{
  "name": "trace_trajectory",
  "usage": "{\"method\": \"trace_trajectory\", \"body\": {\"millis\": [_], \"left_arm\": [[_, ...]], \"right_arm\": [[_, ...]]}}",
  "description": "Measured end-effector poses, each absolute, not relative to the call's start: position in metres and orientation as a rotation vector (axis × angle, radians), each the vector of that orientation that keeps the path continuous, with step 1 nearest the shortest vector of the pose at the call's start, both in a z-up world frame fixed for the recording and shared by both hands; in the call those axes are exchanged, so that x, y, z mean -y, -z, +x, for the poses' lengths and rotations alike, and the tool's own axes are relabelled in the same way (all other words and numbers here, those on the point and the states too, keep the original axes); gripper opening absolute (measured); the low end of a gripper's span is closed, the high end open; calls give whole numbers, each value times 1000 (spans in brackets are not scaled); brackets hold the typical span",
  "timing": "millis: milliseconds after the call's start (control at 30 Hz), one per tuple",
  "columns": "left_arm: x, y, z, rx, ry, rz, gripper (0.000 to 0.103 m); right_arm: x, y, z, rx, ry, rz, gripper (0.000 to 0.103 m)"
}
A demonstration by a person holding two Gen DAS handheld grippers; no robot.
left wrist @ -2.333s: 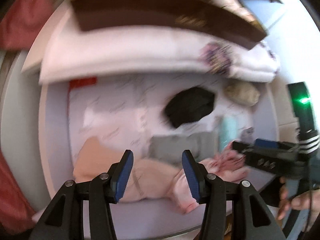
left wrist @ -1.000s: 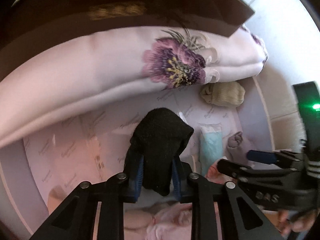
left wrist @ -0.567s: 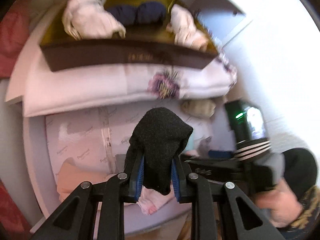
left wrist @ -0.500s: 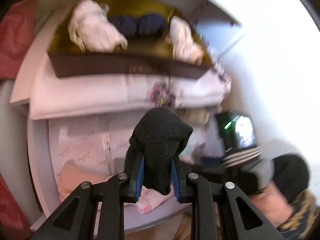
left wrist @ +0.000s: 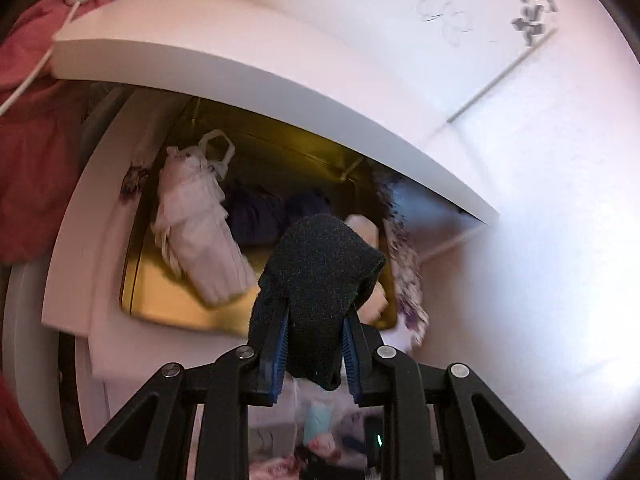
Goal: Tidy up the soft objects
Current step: 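Lift the black cloth into the gold tray and open the left tool, then withdraw the left tool from the tray back over the drawer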
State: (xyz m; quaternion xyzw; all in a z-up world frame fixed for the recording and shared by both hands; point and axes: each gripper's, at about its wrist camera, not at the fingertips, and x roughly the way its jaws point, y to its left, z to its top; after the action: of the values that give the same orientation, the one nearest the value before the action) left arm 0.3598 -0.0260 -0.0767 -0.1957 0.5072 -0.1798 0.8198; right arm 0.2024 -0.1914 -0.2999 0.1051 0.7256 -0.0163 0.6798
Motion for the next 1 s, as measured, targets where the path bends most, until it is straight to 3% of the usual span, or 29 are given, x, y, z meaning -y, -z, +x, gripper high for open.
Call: {"method": "trace_trajectory", "body": {"millis": [233,467,733,1000], "left_arm": [[42,121,404,-1182,285,-318,23],[42,142,421,-1170,178,-249,23],[42,138,421,-1134,153,-135,31],[25,122,383,-1086,178,-206,34]], "right_arm": [[182,302,211,-1640,15,244,75],[172,310,210,-1646,-6,229,75],[165,314,210,-1650,-7,211,75],[164,323,204,-1665,-3,180,75]]}}
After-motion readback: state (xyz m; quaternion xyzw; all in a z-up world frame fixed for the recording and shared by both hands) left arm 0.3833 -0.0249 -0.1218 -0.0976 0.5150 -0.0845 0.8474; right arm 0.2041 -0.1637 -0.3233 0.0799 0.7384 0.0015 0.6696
